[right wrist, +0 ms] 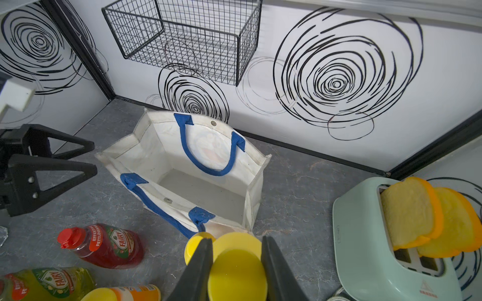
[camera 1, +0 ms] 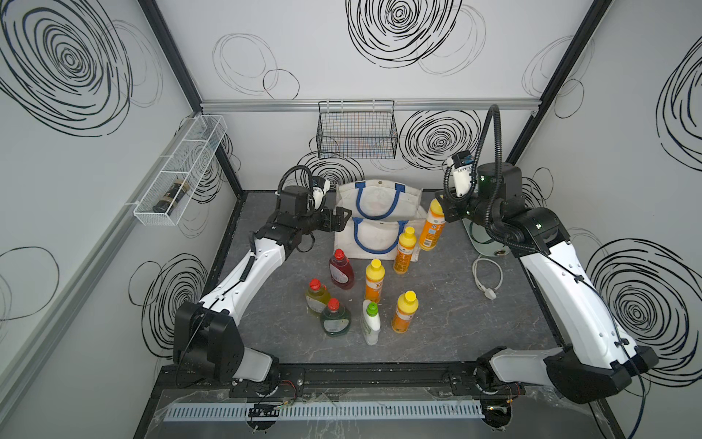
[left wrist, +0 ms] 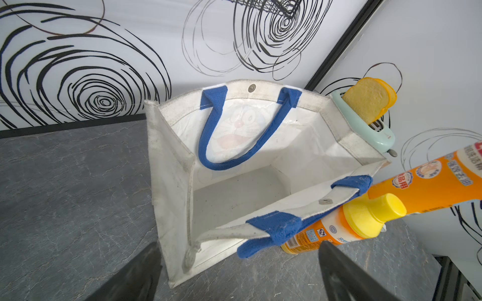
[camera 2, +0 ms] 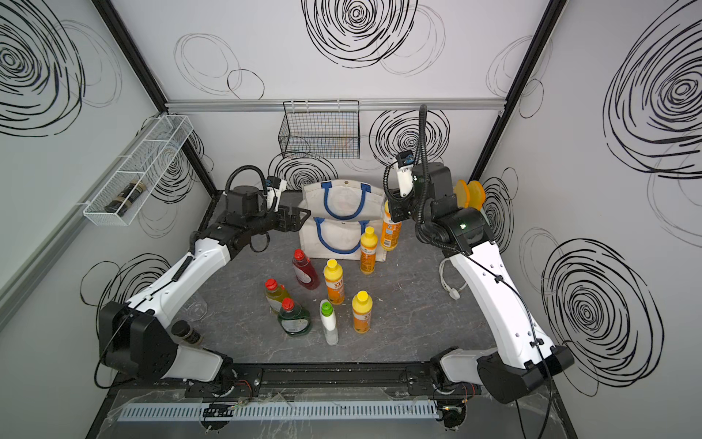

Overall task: Pack dish soap into the shopping bag
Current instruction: Pick up the bottle of dish soap at the center of the board, then place the bottle of dish soap in the shopping bag.

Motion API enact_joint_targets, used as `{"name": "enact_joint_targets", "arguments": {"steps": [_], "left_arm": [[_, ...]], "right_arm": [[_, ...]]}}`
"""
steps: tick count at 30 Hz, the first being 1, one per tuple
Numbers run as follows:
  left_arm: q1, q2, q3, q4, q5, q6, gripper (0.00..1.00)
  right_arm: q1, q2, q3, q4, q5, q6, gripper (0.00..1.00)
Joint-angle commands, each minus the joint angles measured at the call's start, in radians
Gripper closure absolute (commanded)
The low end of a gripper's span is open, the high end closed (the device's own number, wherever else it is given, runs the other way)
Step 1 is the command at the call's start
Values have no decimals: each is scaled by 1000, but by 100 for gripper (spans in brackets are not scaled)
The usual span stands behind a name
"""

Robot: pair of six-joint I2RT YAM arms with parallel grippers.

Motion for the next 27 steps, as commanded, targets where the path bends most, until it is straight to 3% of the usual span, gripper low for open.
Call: {"name": "enact_joint_targets", "arguments": {"steps": [1,10,27], "left_arm": [[-5,8,-2,34,0,9,4],[-5,6,9,16,-12,22,4],[0,-1,18,-6,-24,42,4]], "right_arm": [[-9,11,118,39,-21,-37,100],[-32,109,339,-6,-31,-74,100],[-91,225,490,124,-120,-93,100]]}}
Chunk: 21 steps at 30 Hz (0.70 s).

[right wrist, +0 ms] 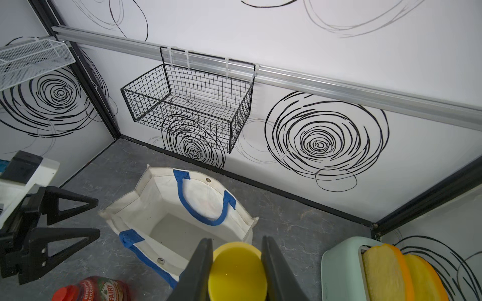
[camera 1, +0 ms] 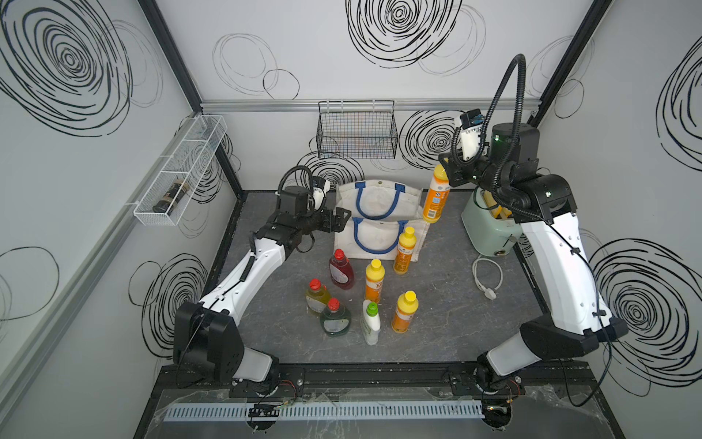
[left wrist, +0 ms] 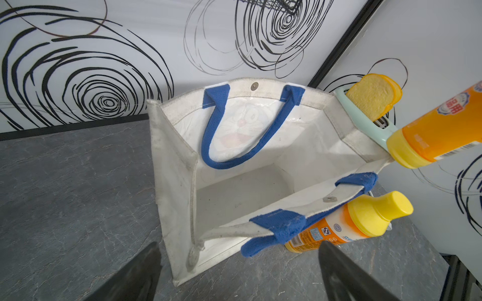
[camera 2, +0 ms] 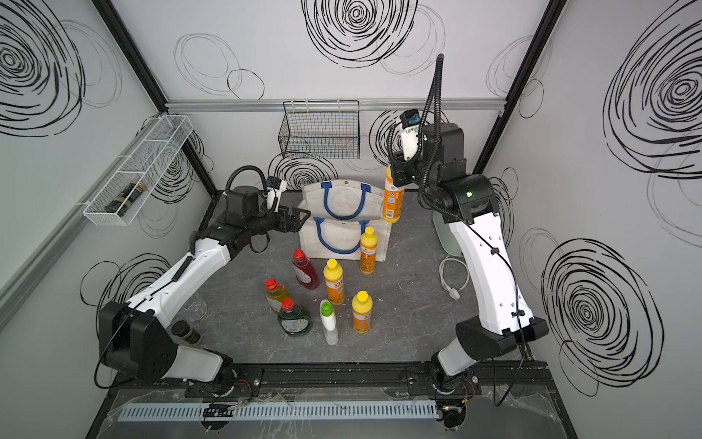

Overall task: Pack dish soap into the shopping bag
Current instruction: Place the bottle of dish soap in the shopping bag.

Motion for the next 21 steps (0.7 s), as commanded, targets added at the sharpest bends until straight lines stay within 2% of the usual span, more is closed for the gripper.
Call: {"name": "enact_joint_targets", "arguments": {"steps": [1,10,21], "left_arm": [[-1,-1,18,2,-12,23,4],[3,6,21,-3,-15,26,4],[11,10,20,-1,-16,27,4]], "right_arm": [[-11,-2,62,182,-41,-21,100],[-14,112,171,262,-108,-16,100],[-16,225,159,383,-182,15,100]]}}
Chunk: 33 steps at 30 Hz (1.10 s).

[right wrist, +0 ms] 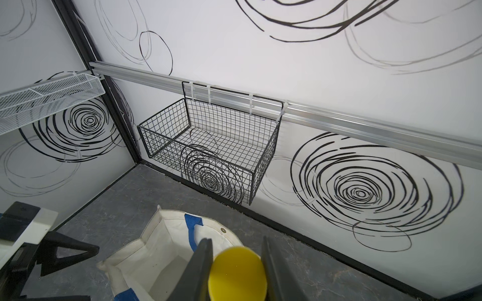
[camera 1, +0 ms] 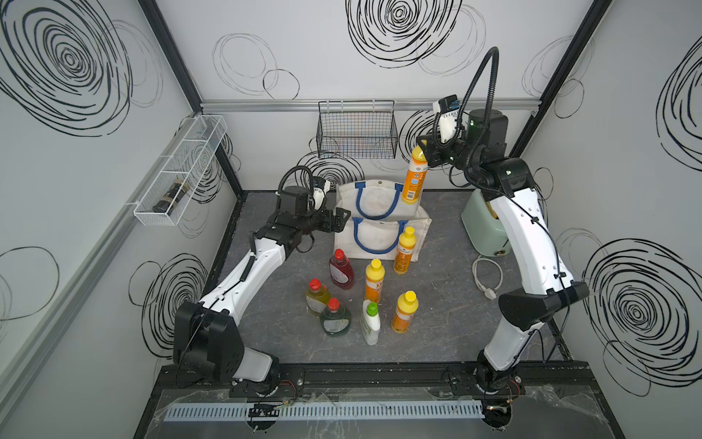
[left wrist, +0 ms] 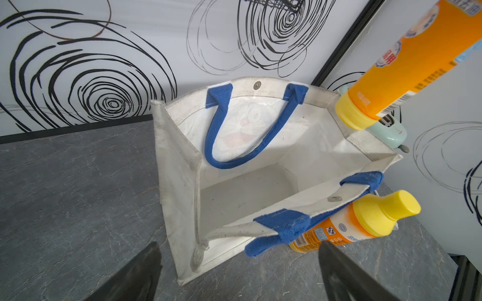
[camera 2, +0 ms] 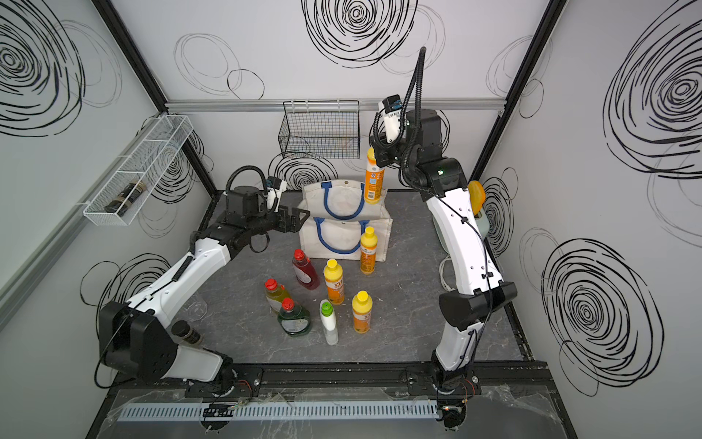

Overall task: Pack dish soap into the shopping bag
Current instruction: Place the bottle of dish soap in the shopping bag.

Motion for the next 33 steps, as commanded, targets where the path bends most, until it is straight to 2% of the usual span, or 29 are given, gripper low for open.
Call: {"name": "enact_joint_targets", "arguments": {"steps": [1,11,21,33], "left_arm": [[9,10,18,3,-3,12,4],[20,19,16,12,23,-2,4],[24,19,15,22,44,-17,4],[22,26,12,33,79,-30,4]], "right_arm": [[-2,1,38,180,-40,5,100],[-11,21,-100,270,-23,-5,100],[-29,-38,-329,379,41,-39,100],[-67,-81,-514,475,41,-16,100]]}}
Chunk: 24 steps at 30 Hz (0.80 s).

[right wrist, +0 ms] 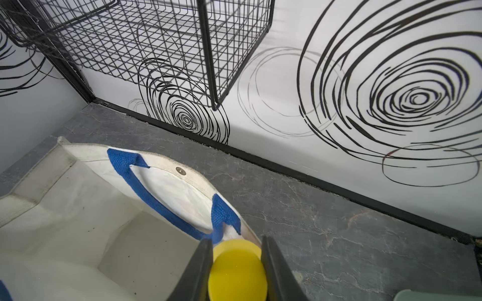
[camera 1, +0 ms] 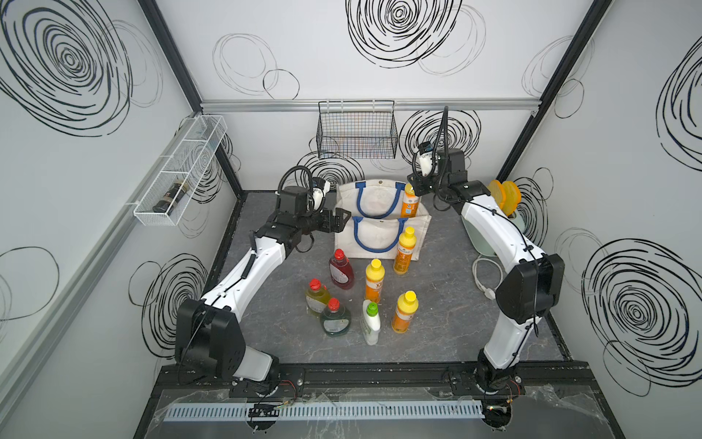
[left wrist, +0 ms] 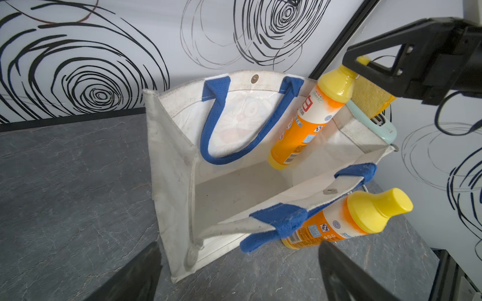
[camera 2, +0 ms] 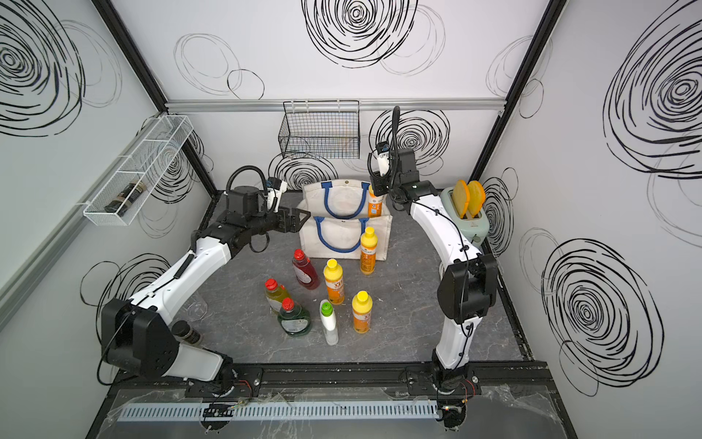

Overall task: Pack dish soap into the shopping bag
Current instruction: Place the bottle of dish soap in the shopping bag.

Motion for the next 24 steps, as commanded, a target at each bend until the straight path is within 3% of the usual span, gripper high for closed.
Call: {"name": "enact_joint_targets", "arguments": {"steps": [1,24], "left_arm": [[6,11,11,34,28,-12,4],[-2,11,10,30,19,-7,4]], "right_arm": [[-12,-108,-7,190,14,1,100],[16,-138,-204,276,88,-50,100]]}}
